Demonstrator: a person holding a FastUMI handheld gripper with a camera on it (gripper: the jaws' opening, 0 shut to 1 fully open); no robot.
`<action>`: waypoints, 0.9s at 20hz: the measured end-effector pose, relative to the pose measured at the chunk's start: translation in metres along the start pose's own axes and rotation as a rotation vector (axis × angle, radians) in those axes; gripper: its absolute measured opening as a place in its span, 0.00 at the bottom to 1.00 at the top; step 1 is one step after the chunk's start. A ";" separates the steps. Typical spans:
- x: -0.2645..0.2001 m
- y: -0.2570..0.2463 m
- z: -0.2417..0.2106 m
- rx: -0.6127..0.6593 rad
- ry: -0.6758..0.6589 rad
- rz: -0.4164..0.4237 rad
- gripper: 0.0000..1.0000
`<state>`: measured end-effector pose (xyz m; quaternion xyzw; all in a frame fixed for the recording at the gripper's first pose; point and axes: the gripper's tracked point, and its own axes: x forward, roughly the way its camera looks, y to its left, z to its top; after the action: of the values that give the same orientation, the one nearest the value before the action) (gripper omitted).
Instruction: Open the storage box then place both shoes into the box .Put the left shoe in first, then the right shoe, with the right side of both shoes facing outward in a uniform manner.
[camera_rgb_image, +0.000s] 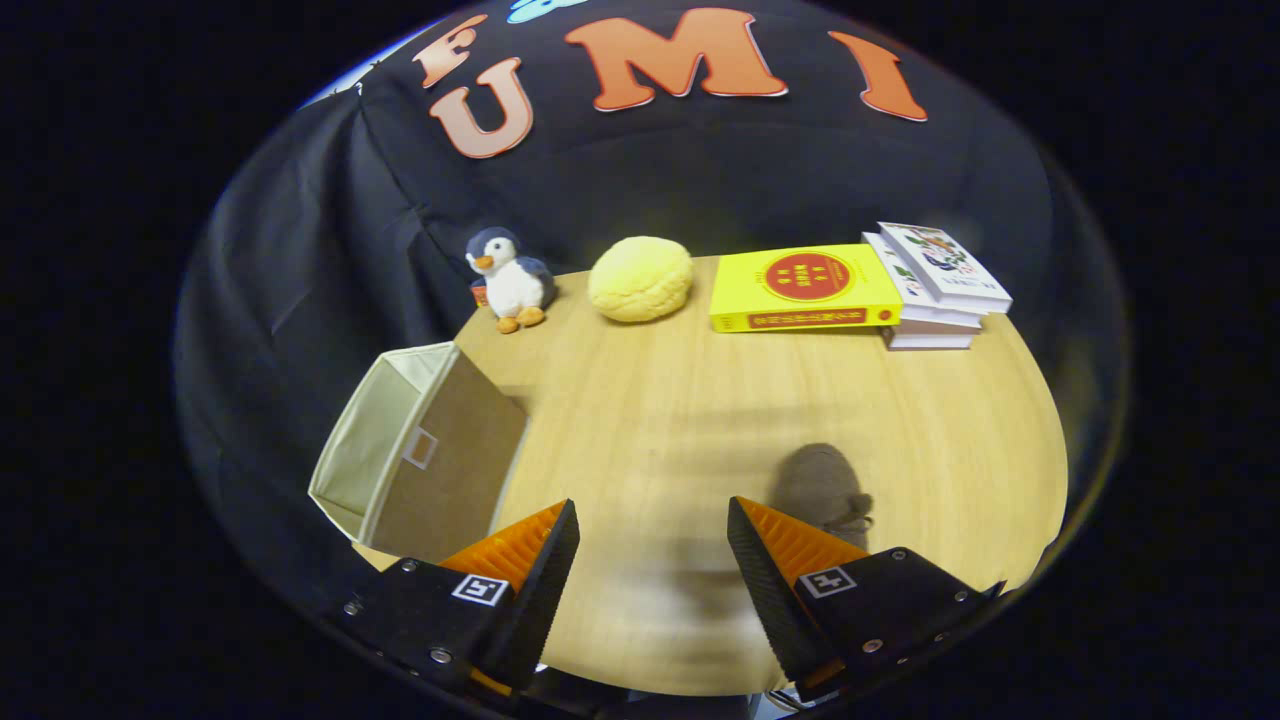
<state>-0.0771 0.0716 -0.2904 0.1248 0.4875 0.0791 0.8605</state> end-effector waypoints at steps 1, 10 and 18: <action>-0.001 -0.019 -0.007 0.001 0.003 -0.023 0.90; 0.018 -0.122 -0.071 -0.020 0.096 -0.118 0.83; 0.059 -0.142 -0.072 -0.072 0.086 -0.120 0.53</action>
<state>-0.1064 -0.0387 -0.4152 0.0610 0.5275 0.0500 0.8459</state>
